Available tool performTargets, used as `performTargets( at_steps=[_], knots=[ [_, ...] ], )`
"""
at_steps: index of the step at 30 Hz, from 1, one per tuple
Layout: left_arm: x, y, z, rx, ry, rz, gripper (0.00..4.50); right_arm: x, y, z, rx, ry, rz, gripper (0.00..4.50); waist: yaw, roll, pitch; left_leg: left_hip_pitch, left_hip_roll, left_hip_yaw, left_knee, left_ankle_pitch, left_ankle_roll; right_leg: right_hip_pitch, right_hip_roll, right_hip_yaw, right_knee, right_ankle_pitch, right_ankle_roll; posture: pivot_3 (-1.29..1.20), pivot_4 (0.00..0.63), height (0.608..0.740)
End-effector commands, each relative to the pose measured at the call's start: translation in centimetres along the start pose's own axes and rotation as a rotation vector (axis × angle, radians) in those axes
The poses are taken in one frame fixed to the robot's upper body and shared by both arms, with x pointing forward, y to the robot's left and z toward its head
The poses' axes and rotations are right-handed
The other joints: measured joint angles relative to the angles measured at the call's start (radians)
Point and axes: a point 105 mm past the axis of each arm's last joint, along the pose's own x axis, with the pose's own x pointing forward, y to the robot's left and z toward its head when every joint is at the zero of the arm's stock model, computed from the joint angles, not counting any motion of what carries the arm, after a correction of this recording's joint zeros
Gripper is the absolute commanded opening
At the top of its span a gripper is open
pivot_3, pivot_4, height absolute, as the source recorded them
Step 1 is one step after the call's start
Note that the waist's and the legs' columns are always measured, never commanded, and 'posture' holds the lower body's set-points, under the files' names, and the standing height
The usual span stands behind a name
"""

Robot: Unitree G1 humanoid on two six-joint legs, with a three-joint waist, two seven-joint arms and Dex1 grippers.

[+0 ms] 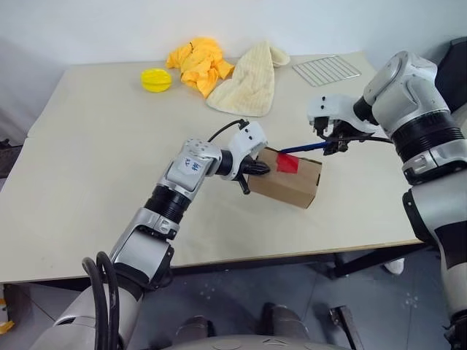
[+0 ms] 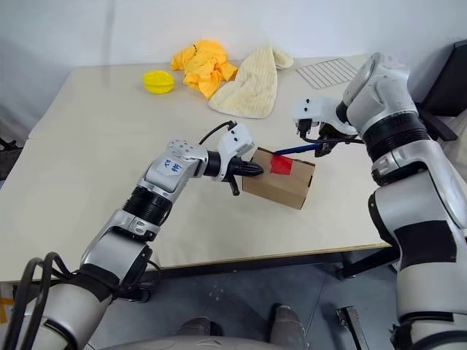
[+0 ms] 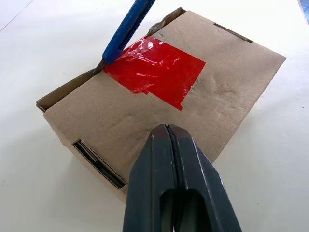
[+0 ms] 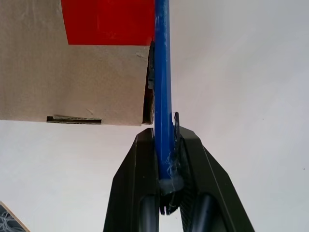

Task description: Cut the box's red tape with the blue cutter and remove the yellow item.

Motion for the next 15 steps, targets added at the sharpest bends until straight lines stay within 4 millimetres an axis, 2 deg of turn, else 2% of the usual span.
performTargets(
  at_steps=[1,15],
  knots=[
    [0.6,-0.2,-2.7,-0.046,0.091,0.006,0.0,0.0,0.6,-0.2,-0.024,0.057,0.064,0.15,0.0,0.0,0.0,0.0,0.0,0.0,0.0,0.0,0.0,0.0,0.0,0.0,0.0,0.0,0.0,0.0,0.15,0.74],
    [0.7,-0.2,-2.7,-0.052,0.082,0.013,0.0,-0.6,0.2,-1.7,-0.073,0.176,0.071,0.15,0.0,0.0,0.0,0.0,0.0,0.0,0.0,0.0,0.0,0.0,0.0,0.0,0.0,0.0,0.0,0.0,0.15,0.74]
  ],
)
